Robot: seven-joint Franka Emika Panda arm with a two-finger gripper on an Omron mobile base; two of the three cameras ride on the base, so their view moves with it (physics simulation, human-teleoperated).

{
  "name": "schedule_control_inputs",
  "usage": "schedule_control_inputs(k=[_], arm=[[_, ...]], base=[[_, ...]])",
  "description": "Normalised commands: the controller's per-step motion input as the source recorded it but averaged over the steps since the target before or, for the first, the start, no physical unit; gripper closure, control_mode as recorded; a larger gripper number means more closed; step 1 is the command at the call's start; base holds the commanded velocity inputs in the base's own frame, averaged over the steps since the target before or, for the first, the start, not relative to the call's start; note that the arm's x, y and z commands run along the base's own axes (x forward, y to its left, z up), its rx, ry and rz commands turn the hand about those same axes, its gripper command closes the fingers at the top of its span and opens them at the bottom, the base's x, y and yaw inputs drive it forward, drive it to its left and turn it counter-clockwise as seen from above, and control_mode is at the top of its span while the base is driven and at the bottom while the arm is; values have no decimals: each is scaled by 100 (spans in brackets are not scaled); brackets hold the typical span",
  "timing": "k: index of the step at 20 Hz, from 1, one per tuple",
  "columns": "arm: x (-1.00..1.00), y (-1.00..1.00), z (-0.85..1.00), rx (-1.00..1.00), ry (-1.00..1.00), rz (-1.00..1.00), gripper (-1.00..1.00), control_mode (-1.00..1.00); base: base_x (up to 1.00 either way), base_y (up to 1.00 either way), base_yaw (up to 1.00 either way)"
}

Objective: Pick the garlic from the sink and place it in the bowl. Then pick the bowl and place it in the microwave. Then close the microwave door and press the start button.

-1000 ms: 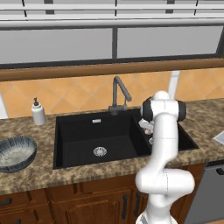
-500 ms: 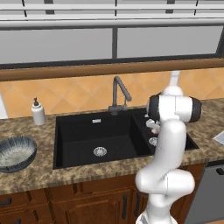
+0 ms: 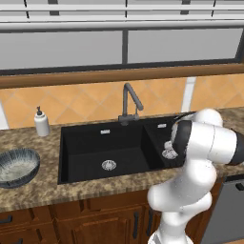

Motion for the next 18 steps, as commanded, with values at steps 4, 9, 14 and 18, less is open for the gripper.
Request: schedule_control_inputs(k=[4, 9, 14, 18], arm=[[-69, 11, 92, -1, 1, 0, 100, -100], [-47, 23, 94, 0, 13, -5, 100, -100], [-51, 40, 60, 0, 25, -4, 100, -100], [-50, 73, 10, 0, 27, 0, 100, -100]], base=[[0, 0, 0], [0, 0, 0], [0, 0, 0], [0, 0, 0]])
